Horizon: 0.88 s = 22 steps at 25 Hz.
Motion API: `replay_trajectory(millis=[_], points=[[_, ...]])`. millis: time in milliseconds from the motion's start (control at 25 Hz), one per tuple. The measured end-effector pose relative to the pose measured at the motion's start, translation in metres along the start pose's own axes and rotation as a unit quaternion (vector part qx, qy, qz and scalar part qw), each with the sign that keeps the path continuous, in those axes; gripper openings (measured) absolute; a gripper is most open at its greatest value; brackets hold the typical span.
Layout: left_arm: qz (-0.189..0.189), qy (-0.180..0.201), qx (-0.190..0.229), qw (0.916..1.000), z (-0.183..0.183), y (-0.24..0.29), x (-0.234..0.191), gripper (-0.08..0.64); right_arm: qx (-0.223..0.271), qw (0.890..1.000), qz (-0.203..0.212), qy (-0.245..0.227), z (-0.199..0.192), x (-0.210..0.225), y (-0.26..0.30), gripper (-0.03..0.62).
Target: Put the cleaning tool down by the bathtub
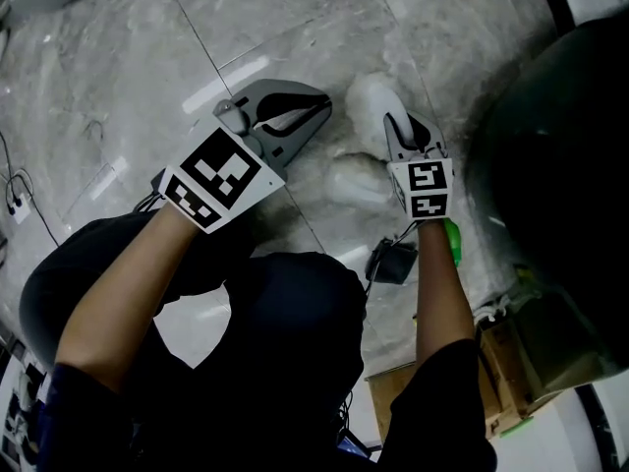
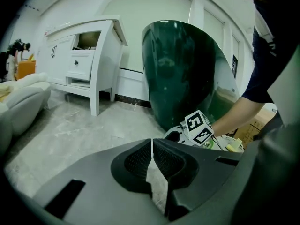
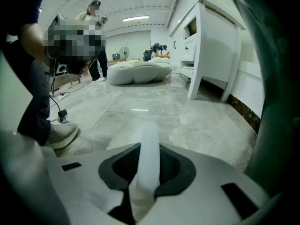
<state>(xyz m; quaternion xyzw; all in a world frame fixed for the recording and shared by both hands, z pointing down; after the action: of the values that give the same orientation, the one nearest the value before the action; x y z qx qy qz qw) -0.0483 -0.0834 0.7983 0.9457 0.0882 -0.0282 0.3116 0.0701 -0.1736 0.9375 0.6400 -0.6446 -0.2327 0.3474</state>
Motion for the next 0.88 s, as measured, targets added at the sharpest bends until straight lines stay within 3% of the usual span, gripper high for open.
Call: replay_trajectory(millis=[520, 880], points=[[0.013, -0.017, -0.01, 0.9997, -0.054, 0.014, 0.007, 0.034, -0.025, 0.999, 0.002, -0.047, -0.044, -0.003, 0.042, 0.089], [0.016, -0.022, -0.011, 0.9996, -0.058, 0.025, 0.014, 0.034, -0.027, 0.998, -0.006, -0.06, -0.049, -0.005, 0.045, 0.091]])
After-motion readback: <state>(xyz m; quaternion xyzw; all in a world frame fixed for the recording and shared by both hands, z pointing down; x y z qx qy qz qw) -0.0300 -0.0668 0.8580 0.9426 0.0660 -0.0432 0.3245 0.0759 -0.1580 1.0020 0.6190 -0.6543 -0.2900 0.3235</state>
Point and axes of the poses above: the fingertips, and each gripper's own axes: y forward along the fingers, x to its right, z out of its top, the point moved 2 cm from there along -y, backward along the fingers, and after that the axes turned 13 degrees about z, right-handed, at the moved point
